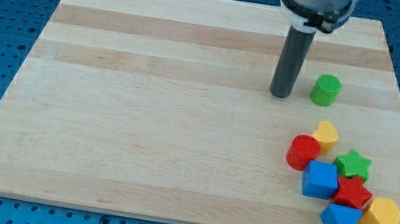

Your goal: Move green circle a bit right

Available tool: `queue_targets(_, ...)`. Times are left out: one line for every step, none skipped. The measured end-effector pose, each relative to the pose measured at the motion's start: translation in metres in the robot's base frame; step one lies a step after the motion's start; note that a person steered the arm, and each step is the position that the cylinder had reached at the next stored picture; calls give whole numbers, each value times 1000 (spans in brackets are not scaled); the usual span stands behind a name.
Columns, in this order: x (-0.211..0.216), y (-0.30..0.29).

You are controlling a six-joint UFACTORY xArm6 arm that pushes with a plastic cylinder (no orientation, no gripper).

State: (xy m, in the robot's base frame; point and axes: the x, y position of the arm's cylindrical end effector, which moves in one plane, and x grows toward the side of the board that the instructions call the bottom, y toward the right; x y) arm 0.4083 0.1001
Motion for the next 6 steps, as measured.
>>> queue_targets(0, 11)
queue_targets(3, 27)
queue_targets(4, 49)
queue_targets(-4, 76)
queue_targets(-1, 81)
queue_targets(7, 82)
